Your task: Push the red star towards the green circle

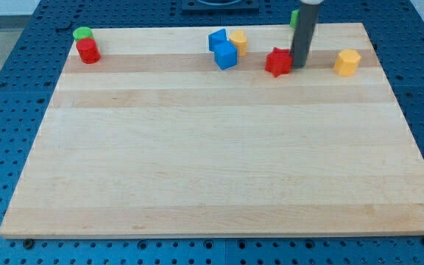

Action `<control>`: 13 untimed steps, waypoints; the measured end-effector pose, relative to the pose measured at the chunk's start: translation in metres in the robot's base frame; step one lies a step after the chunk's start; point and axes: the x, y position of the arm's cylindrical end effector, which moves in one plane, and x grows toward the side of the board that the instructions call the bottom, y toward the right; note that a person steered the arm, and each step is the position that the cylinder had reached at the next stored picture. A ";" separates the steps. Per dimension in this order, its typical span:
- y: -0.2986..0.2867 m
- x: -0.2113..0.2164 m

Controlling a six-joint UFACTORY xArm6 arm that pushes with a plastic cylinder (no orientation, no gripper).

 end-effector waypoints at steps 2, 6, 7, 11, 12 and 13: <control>-0.083 0.023; -0.009 0.034; 0.016 0.004; -0.059 -0.030; -0.097 -0.010; -0.128 0.011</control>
